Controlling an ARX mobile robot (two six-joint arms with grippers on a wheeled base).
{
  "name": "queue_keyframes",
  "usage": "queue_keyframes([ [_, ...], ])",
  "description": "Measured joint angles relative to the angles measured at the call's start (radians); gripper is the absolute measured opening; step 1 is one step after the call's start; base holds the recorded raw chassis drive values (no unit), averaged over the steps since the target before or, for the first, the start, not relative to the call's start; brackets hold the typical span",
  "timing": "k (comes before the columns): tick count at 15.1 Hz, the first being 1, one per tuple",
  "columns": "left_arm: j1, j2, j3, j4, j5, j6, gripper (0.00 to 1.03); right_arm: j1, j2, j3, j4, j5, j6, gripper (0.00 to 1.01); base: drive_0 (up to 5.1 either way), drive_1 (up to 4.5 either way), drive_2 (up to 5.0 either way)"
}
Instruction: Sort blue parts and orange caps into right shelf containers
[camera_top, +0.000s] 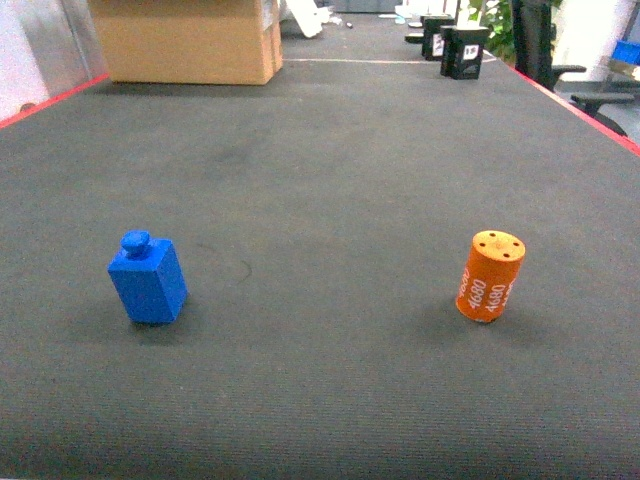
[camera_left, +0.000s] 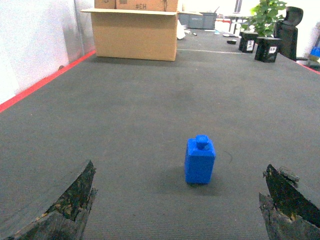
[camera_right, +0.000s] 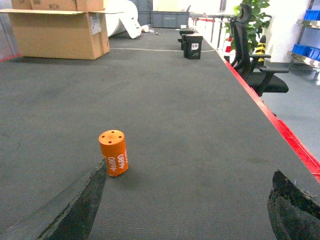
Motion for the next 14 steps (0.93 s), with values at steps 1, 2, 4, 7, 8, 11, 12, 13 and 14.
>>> queue_keyframes([
  [1,0.000,0.000,0.000,0.000,0.000,0.000,0.98,0.000,0.000,0.000,0.000,0.000,0.000,0.98,0.0,0.00,0.0],
  [2,0.000,0.000,0.000,0.000,0.000,0.000,0.98,0.000,0.000,0.000,0.000,0.000,0.000,0.98,0.0,0.00,0.0],
  [4,0.000,0.000,0.000,0.000,0.000,0.000,0.98,0.000,0.000,0.000,0.000,0.000,0.000,0.98,0.0,0.00,0.0],
  [7,0.000,0.000,0.000,0.000,0.000,0.000,0.98,0.000,0.000,0.000,0.000,0.000,0.000,0.98,0.0,0.00,0.0],
  [8,0.000,0.000,0.000,0.000,0.000,0.000,0.98,0.000,0.000,0.000,0.000,0.000,0.000,0.98,0.0,0.00,0.0],
  [11,0.000,0.000,0.000,0.000,0.000,0.000,0.98,0.000,0.000,0.000,0.000,0.000,0.000,0.98,0.0,0.00,0.0],
  [12,0.000,0.000,0.000,0.000,0.000,0.000,0.98,0.000,0.000,0.000,0.000,0.000,0.000,0.98,0.0,0.00,0.0],
  [13,0.000,0.000,0.000,0.000,0.000,0.000,0.98,0.000,0.000,0.000,0.000,0.000,0.000,0.98,0.0,0.00,0.0],
  [14,0.000,0.000,0.000,0.000,0.000,0.000,0.98,0.000,0.000,0.000,0.000,0.000,0.000,0.98,0.0,0.00,0.0],
])
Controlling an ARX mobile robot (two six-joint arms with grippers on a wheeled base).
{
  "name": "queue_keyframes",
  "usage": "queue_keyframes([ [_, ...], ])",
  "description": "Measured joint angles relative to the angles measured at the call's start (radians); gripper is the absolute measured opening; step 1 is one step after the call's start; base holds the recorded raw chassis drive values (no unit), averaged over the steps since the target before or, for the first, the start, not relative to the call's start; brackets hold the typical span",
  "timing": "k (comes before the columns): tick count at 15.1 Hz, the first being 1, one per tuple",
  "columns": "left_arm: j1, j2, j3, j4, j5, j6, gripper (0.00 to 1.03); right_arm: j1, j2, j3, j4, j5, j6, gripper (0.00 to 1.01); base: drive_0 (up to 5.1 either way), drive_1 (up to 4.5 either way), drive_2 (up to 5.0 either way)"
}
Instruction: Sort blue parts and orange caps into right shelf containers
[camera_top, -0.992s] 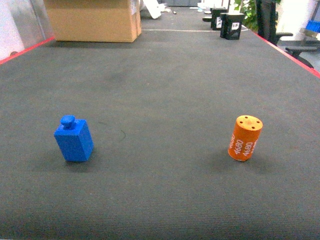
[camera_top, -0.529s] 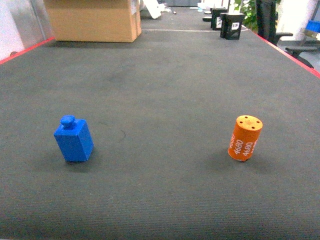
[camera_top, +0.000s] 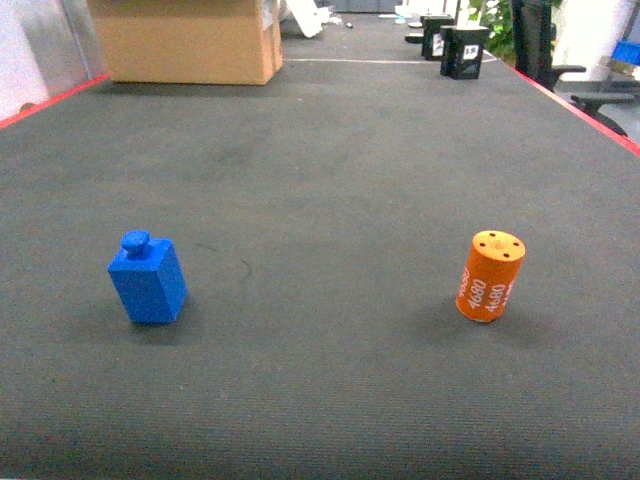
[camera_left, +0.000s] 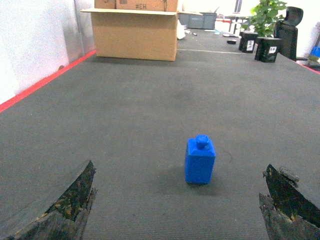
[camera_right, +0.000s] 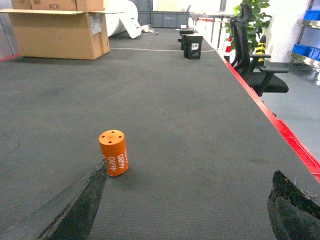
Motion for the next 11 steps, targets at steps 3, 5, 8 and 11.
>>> queue_keyframes([
  [3,0.000,0.000,0.000,0.000,0.000,0.000,0.98,0.000,0.000,0.000,0.000,0.000,0.000,0.98,0.0,0.00,0.0],
  [5,-0.050,0.033,0.002,0.013,-0.128,0.009,0.98,0.011,0.007,0.000,0.005,0.033,-0.008,0.98,0.0,0.00,0.0],
  [8,-0.220,0.437,0.035,0.380,-0.466,0.026,0.98,0.240,0.359,0.033,0.330,0.377,-0.024,0.98,0.0,0.00,0.0],
  [11,-0.210,0.711,0.117,0.629,-0.449,0.034,0.98,0.291,0.618,0.103,0.563,0.384,-0.021,0.98,0.0,0.00,0.0],
])
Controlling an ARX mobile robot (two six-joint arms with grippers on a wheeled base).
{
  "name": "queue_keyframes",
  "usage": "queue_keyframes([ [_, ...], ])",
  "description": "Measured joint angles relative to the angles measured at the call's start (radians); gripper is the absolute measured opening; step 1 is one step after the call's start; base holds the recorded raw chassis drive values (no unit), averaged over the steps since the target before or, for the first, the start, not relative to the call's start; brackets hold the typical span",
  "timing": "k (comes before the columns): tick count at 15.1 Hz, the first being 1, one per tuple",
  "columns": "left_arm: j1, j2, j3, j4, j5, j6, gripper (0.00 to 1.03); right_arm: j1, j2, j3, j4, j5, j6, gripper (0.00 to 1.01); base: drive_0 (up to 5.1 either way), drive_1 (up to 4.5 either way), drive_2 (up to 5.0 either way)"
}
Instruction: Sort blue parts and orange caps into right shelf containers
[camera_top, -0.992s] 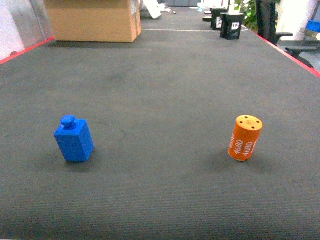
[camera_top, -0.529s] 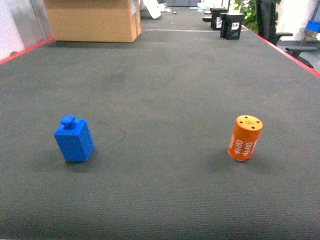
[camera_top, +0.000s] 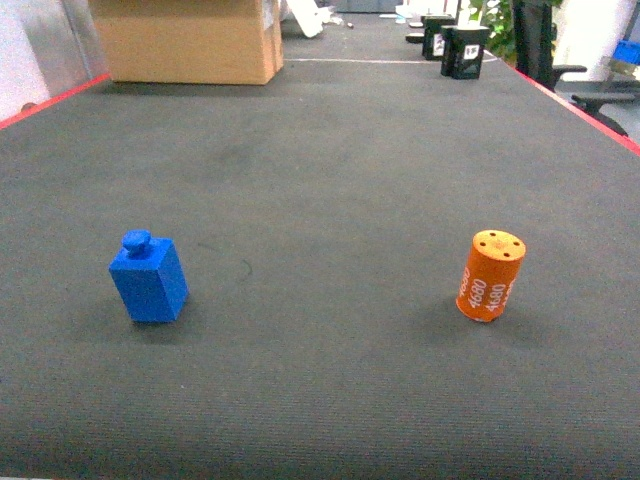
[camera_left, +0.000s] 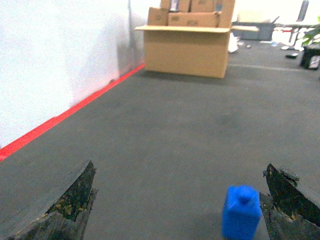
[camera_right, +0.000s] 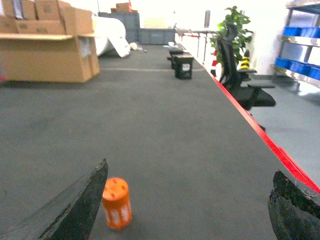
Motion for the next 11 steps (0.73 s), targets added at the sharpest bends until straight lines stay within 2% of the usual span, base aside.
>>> queue_keyframes([
  [1,-0.006,0.203,0.093,0.154,0.046,-0.002,0.98,0.003,0.200,0.083,0.160,-0.040,0.018,0.98,0.0,0.00,0.0],
  [2,-0.012,0.411,0.193,0.259,0.088,-0.008,0.98,-0.006,0.422,0.177,0.290,-0.089,0.052,0.98,0.0,0.00,0.0],
  [3,-0.015,0.596,0.277,0.301,0.117,-0.024,0.98,-0.010,0.627,0.258,0.335,-0.128,0.077,0.98,0.0,0.00,0.0],
  [4,-0.014,0.732,0.335,0.309,0.131,-0.037,0.98,-0.009,0.779,0.313,0.338,-0.150,0.099,0.98,0.0,0.00,0.0],
  [6,-0.016,0.928,0.430,0.313,0.146,-0.054,0.98,-0.002,0.980,0.418,0.330,-0.158,0.122,0.98,0.0,0.00,0.0],
  [11,-0.022,1.128,0.543,0.307,0.174,-0.071,0.98,0.004,1.204,0.529,0.329,-0.177,0.170,0.98,0.0,0.00,0.0],
])
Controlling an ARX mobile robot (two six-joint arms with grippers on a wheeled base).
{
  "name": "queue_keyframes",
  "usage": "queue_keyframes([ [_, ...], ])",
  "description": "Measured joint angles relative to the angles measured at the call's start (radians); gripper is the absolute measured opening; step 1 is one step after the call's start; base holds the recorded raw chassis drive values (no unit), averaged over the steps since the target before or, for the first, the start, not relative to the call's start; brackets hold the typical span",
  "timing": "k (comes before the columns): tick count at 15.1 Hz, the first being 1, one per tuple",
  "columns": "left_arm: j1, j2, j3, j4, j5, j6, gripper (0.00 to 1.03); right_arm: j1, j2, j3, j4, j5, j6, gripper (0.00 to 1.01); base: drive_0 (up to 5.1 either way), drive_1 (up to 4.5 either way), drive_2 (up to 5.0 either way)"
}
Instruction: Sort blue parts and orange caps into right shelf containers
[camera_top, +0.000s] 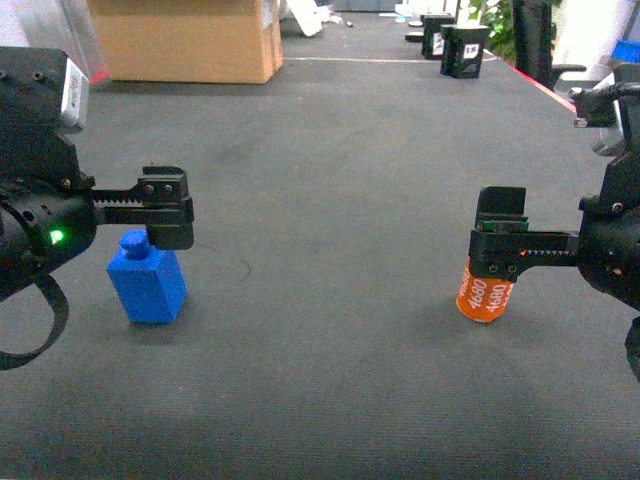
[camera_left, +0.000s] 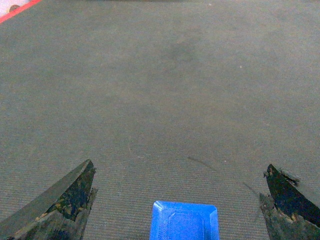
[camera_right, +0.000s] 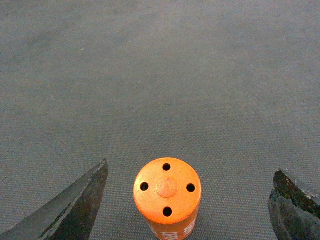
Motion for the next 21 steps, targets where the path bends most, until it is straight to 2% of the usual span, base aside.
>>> queue_keyframes([
  [5,0.007,0.106,0.029,-0.003,0.019,-0.022,0.98,-0.001,0.129,0.083,-0.019,-0.022,0.017,0.98,0.0,0.00,0.0],
  [17,0.019,0.260,0.088,-0.068,0.040,-0.061,0.98,-0.001,0.286,0.191,-0.077,-0.021,0.026,0.98,0.0,0.00,0.0],
  [18,0.020,0.260,0.090,-0.073,0.042,-0.068,0.98,0.000,0.290,0.195,-0.087,-0.014,0.026,0.95,0.0,0.00,0.0],
  [19,0.022,0.260,0.090,-0.074,0.042,-0.069,0.96,0.000,0.294,0.200,-0.094,-0.008,0.025,0.85,0.0,0.00,0.0],
  [21,0.022,0.261,0.090,-0.068,0.040,-0.069,0.76,0.001,0.299,0.203,-0.101,0.001,0.025,0.65,0.0,0.00,0.0],
])
